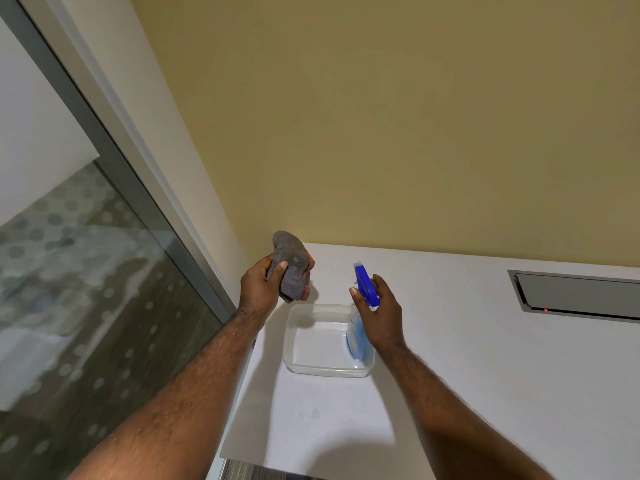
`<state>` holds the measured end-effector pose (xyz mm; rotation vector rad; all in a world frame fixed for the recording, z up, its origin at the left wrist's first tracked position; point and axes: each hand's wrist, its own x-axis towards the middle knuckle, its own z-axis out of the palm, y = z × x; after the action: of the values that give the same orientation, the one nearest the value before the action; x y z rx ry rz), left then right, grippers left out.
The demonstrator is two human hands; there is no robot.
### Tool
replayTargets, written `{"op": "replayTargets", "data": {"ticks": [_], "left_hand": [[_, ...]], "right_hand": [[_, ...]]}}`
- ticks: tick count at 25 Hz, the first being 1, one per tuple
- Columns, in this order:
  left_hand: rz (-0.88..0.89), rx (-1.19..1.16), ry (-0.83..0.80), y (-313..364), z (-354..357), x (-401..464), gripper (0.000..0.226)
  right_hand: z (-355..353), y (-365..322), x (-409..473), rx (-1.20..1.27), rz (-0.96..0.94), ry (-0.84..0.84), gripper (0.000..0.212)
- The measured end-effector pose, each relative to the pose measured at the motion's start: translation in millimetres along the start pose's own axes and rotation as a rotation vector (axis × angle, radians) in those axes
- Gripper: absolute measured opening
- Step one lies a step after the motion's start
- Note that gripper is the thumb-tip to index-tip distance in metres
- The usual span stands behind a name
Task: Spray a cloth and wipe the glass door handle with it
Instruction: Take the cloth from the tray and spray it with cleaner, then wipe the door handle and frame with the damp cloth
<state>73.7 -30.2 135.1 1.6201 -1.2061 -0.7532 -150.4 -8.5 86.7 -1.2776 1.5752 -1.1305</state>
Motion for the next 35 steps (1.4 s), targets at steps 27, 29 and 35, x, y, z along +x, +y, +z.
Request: {"op": "replayTargets", "data": {"ticks": [27,29,35], "left_hand": [[0.249,0.272,-0.307,36,-181,-150,0.031],[0.245,0.318,-0.292,41,-188,-157,0.032],[0.146,0.374,-0.278,38,-196,-197,0.032]], "right_hand": [[72,-199,-111,-1.122,-0.604,-0.834,0.024],[66,-201,-121,-1.031,-0.573,-0.876,0.025],[52,-196,-147,-0.832,-0.469,-1.023,0.027]]}}
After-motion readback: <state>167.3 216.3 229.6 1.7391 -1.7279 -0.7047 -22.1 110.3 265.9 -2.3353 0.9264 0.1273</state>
